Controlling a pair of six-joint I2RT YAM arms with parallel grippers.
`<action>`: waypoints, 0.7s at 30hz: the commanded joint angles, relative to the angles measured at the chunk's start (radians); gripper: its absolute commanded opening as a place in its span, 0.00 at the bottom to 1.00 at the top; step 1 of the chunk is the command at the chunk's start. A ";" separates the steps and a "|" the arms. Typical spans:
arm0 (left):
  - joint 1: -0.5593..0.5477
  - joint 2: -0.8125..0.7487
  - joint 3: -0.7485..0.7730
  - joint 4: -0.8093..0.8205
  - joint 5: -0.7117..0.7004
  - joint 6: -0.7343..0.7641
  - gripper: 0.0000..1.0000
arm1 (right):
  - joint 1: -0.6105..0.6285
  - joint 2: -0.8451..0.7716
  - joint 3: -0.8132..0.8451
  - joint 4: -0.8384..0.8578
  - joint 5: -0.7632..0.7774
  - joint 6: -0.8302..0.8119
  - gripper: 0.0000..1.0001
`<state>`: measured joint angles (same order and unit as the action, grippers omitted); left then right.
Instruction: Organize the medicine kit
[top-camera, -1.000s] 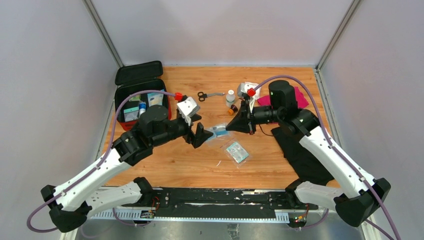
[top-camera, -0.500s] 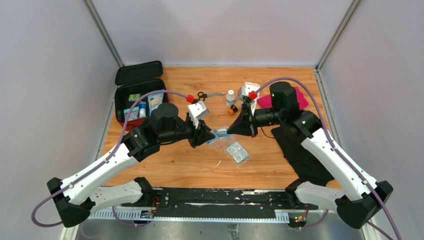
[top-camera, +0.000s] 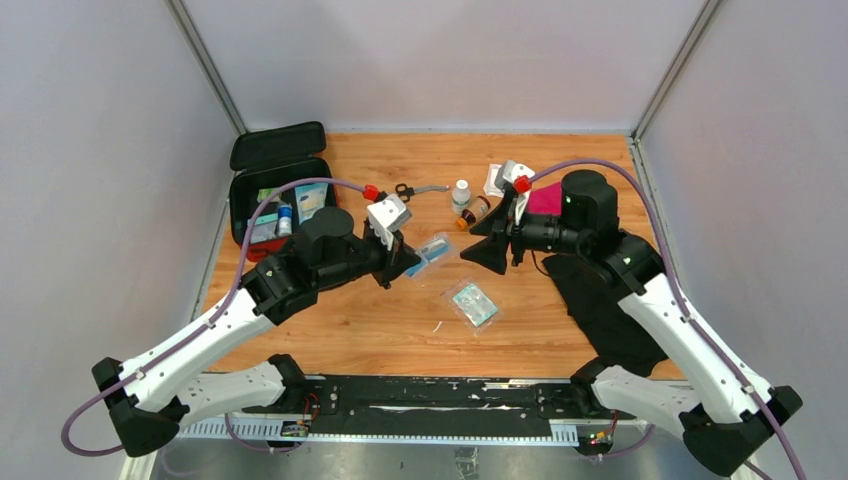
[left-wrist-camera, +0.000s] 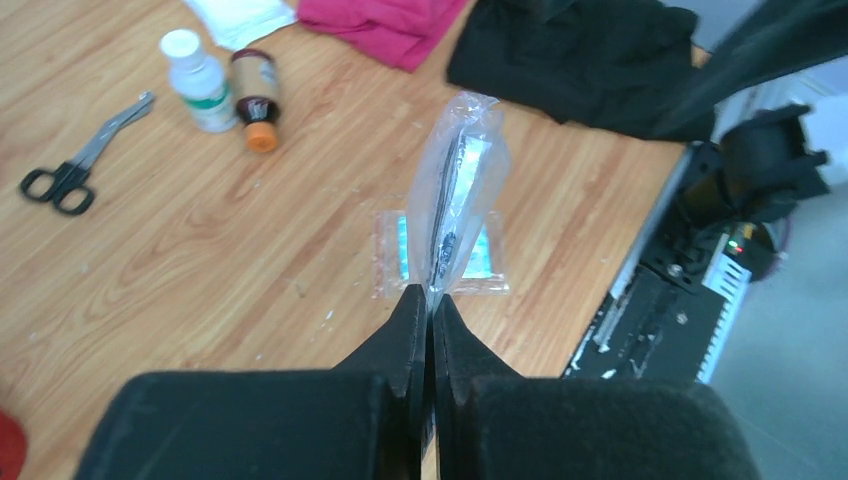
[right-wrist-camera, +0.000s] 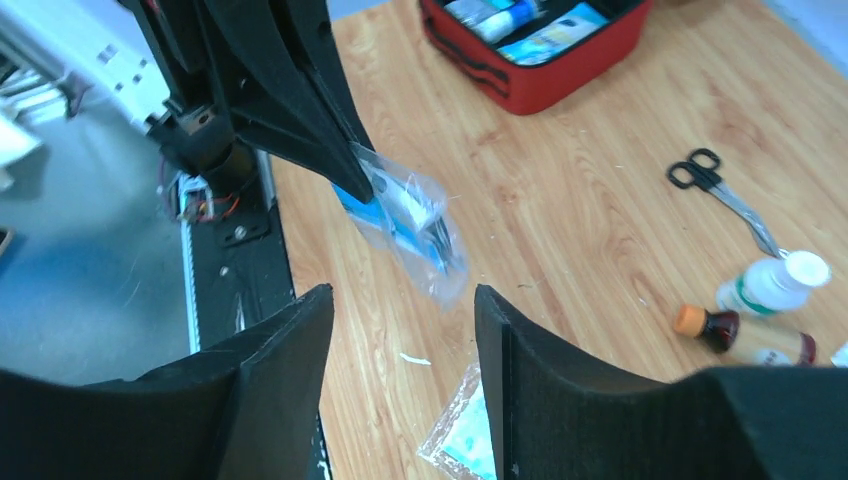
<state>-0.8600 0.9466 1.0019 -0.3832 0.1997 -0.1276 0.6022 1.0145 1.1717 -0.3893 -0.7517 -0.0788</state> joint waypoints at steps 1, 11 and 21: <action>0.033 -0.007 -0.013 -0.028 -0.163 -0.025 0.00 | 0.011 -0.080 -0.034 0.062 0.215 0.096 0.62; 0.568 0.172 0.099 -0.127 -0.148 -0.149 0.00 | 0.011 -0.115 -0.125 0.004 0.377 0.177 0.65; 0.818 0.443 0.342 -0.249 -0.471 -0.058 0.00 | 0.011 -0.139 -0.180 -0.067 0.410 0.198 0.64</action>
<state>-0.0841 1.3266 1.2530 -0.5739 -0.1009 -0.2256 0.6022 0.8997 1.0191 -0.4160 -0.3725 0.0921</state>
